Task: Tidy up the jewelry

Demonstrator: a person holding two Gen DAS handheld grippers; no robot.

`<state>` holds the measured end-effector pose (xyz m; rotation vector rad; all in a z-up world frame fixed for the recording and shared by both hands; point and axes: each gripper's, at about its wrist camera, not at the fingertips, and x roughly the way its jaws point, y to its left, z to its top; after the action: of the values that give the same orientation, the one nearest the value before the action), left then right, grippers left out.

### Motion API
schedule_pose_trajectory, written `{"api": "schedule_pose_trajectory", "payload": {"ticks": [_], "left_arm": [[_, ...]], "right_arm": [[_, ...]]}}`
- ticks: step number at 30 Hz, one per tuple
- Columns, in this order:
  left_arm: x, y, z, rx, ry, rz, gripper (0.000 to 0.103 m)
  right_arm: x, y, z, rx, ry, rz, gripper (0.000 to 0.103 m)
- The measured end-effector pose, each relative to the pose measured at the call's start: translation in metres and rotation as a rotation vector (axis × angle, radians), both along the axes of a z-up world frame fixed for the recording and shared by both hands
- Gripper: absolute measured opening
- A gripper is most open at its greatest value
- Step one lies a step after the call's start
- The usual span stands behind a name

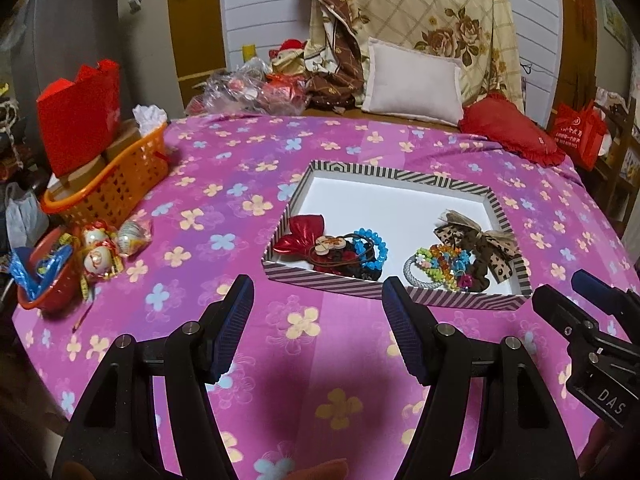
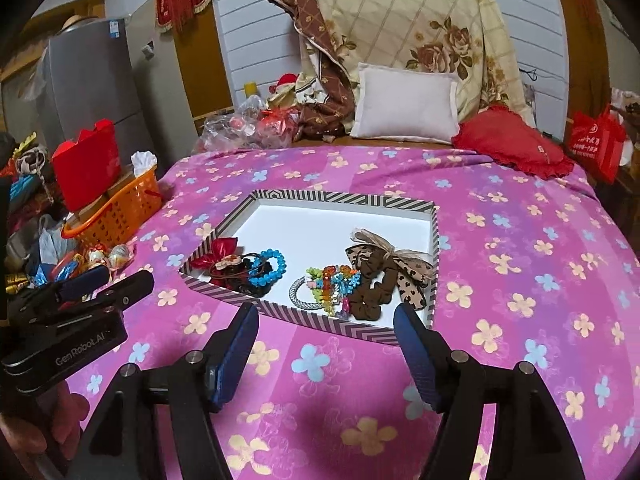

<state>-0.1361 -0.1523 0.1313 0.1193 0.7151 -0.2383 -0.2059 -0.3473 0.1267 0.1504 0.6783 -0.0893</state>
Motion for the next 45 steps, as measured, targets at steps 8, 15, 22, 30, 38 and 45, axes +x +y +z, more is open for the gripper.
{"api": "schedule_pose_trajectory", "payload": {"ticks": [8, 15, 22, 30, 38, 45], "left_arm": [[-0.016, 0.004, 0.008, 0.009, -0.034, 0.006, 0.067], [-0.023, 0.005, 0.013, 0.017, -0.053, 0.009, 0.067], [-0.026, 0.005, 0.014, 0.021, -0.06, 0.008, 0.067], [-0.026, 0.004, 0.014, 0.021, -0.062, 0.009, 0.067], [-0.027, 0.006, 0.014, 0.02, -0.061, 0.01, 0.067], [-0.021, 0.008, 0.01, 0.03, -0.053, 0.012, 0.067]], "right_arm": [[-0.008, 0.004, 0.002, -0.004, 0.001, -0.001, 0.072], [-0.01, 0.007, 0.003, -0.009, 0.001, 0.003, 0.072], [-0.011, 0.009, 0.002, -0.007, 0.011, 0.003, 0.073], [-0.011, 0.01, -0.001, -0.005, 0.021, 0.005, 0.073], [-0.004, 0.007, -0.006, -0.003, 0.035, 0.009, 0.073], [-0.001, 0.006, -0.01, 0.001, 0.044, 0.007, 0.073]]}}
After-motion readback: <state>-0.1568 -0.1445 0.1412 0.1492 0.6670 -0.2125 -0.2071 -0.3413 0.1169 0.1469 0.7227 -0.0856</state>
